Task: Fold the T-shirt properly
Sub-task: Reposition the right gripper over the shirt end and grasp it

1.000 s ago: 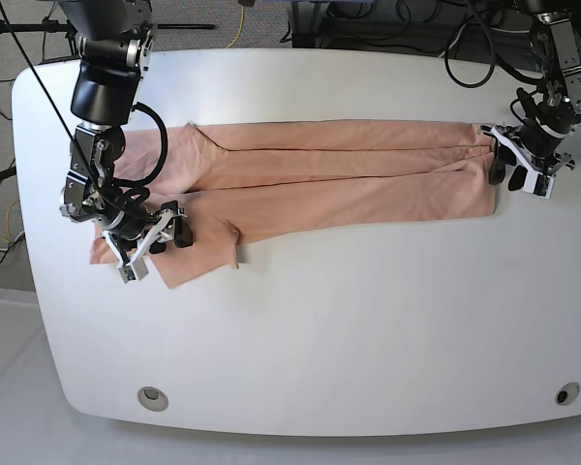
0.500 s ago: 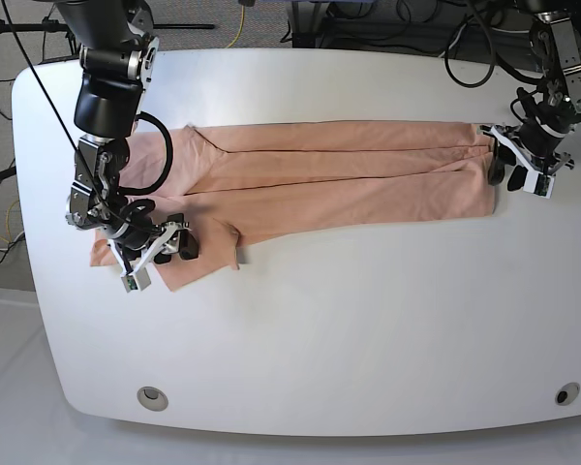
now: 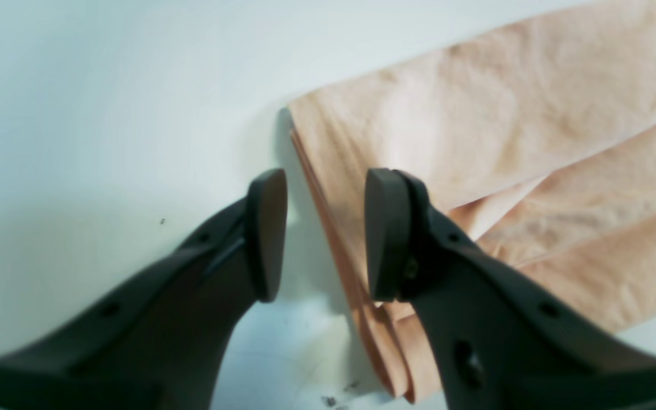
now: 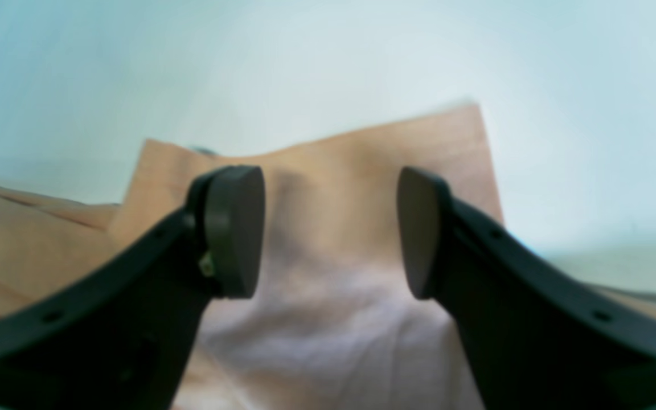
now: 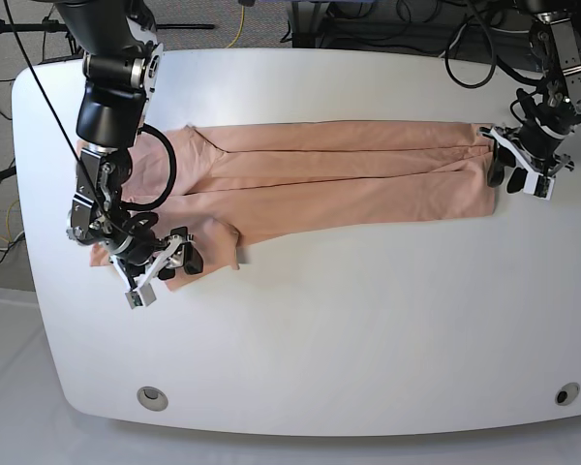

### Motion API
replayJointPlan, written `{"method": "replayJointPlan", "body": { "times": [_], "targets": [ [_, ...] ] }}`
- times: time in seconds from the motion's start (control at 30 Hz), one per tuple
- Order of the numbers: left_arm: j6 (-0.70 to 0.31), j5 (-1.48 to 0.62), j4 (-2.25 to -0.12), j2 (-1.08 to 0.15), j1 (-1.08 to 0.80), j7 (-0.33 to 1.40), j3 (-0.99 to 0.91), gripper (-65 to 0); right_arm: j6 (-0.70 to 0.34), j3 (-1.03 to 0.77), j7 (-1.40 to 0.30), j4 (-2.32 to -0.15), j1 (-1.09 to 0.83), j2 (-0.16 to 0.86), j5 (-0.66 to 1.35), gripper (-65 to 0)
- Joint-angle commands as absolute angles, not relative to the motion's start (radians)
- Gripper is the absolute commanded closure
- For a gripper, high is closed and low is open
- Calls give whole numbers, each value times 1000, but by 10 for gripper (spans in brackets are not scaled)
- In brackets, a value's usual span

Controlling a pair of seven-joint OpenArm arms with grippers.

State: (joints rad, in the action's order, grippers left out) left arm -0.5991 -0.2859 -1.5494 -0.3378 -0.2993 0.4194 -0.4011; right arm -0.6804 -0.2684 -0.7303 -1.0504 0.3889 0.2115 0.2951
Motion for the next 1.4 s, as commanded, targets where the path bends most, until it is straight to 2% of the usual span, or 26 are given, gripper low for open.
{"method": "replayJointPlan", "body": {
  "times": [0.0, 0.17, 0.7, 1.37],
  "targets": [
    [-597, -297, -1572, -350, -296, 397, -409, -223, -685, -274, -724, -1085, 415, 233, 310, -359],
    [-596, -294, -1572, -349, -296, 399, -408, -224, -682, -279, -729, -1086, 418, 239, 308, -359],
    [-600, -295, -1569, -353, -297, 414, -410, -225, -683, -285, -585, -825, 468, 287, 314, -360],
    [-601, -293, -1564, -353, -301, 414, -407, -224, -684, -287, -583, -817, 474, 257, 303, -364]
  ]
}}
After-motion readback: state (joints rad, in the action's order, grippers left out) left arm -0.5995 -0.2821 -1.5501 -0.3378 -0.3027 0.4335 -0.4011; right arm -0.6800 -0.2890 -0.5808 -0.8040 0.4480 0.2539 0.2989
